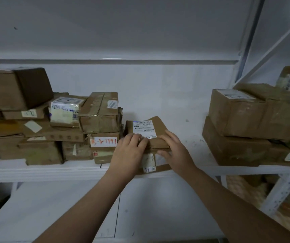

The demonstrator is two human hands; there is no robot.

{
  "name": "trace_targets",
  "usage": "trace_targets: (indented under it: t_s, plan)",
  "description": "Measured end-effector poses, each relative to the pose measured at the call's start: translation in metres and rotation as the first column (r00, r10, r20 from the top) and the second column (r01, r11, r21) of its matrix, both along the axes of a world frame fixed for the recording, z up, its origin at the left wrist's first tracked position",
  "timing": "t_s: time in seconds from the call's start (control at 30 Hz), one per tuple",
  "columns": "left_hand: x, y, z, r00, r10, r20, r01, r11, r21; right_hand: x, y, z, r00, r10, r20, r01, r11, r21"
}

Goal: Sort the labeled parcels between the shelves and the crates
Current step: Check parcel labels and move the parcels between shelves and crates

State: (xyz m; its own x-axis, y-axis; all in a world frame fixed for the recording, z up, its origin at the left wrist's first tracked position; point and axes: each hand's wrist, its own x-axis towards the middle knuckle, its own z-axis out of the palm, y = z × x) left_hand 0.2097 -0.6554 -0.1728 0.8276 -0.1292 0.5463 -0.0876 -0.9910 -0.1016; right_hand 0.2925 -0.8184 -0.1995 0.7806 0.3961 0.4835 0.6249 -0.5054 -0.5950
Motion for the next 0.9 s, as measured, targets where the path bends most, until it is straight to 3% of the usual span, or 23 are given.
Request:
trace_targets:
  t_s: [0.13,0.37,0.6,0.9]
  plan:
    - [0.007,0.007,-0.009,0.994,-0.003,-0.106,0.010,0.998,0.066,0.005,0.010,-0.003,0.999,-0.029,-0.027,0.028,0.999,-0.015]
    - [0.015,0.011,-0.011,0.995,-0.051,-0.082,0.056,0.997,0.056,0.006,0.003,0.000,0.987,-0.114,0.113,0.136,0.969,-0.208]
    - [0.034,-0.008,0.005,0.984,-0.170,-0.052,0.170,0.985,-0.001,-0.007,-0.040,0.022,0.925,-0.271,0.268,0.308,0.946,-0.106]
    - [0.068,-0.107,0.024,0.934,-0.357,0.006,0.356,0.929,-0.104,-0.019,-0.135,0.052,0.810,-0.451,0.376,0.480,0.877,0.018]
